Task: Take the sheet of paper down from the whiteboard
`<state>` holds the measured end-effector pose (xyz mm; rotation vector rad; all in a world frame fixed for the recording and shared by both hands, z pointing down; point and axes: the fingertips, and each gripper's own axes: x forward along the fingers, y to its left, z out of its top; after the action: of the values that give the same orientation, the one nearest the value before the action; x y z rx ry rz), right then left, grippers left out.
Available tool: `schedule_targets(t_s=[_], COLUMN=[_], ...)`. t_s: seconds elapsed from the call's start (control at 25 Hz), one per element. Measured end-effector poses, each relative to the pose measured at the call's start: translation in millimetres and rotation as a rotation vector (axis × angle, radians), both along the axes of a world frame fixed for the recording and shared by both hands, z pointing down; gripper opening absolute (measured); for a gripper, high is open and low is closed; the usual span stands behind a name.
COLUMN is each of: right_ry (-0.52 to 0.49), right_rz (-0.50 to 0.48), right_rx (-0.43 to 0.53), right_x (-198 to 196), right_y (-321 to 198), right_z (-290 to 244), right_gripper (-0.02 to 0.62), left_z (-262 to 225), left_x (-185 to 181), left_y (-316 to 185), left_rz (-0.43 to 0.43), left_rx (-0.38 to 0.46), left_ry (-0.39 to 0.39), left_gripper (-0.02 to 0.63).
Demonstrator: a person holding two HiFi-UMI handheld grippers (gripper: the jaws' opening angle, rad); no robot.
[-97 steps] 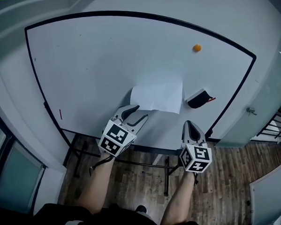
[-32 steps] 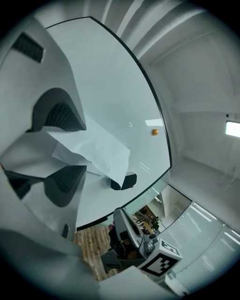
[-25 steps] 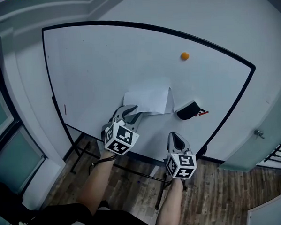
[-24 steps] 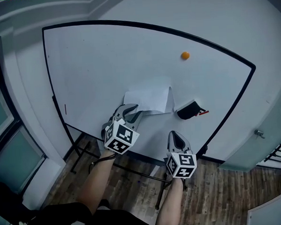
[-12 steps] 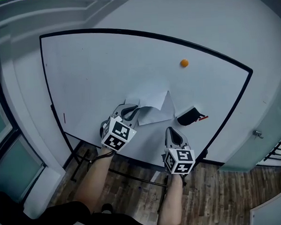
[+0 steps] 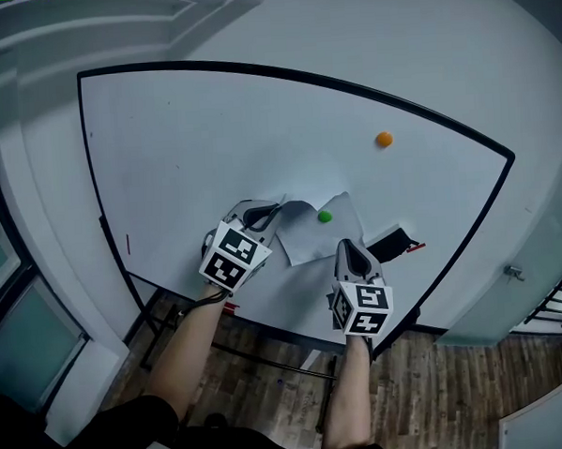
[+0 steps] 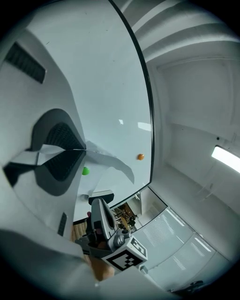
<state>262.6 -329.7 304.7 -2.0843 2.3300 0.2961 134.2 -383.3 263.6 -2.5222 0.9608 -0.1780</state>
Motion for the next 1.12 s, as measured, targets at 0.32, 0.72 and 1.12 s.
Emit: schedule_targets(t_s=[0.32,0.72,1.12], right_ry=[0.005,0.05,0.02], right_rz=[0.059,0.152,0.259], right_rx=[0.008,-0.002,-0.003], right_x=[-9.8,-20.2,-16.2], right_y=[-30.3,-63.5,-81.0], right_z=[-2.1,0.6,3.7], right_gripper=[0.04,0.146,0.149], left_z=[1.6,32.6,59.4], left_x=[-18.7,-33.6,-35.6], left_y=[-28.4,-62.2,-73.5], left_rz=[0.01,0.034,0.071], left_rx=[-0.02,-0.099,-0.148], left_ry=[0.017,-0.001,-0.027], left_gripper=[0.021,0.021,0.021])
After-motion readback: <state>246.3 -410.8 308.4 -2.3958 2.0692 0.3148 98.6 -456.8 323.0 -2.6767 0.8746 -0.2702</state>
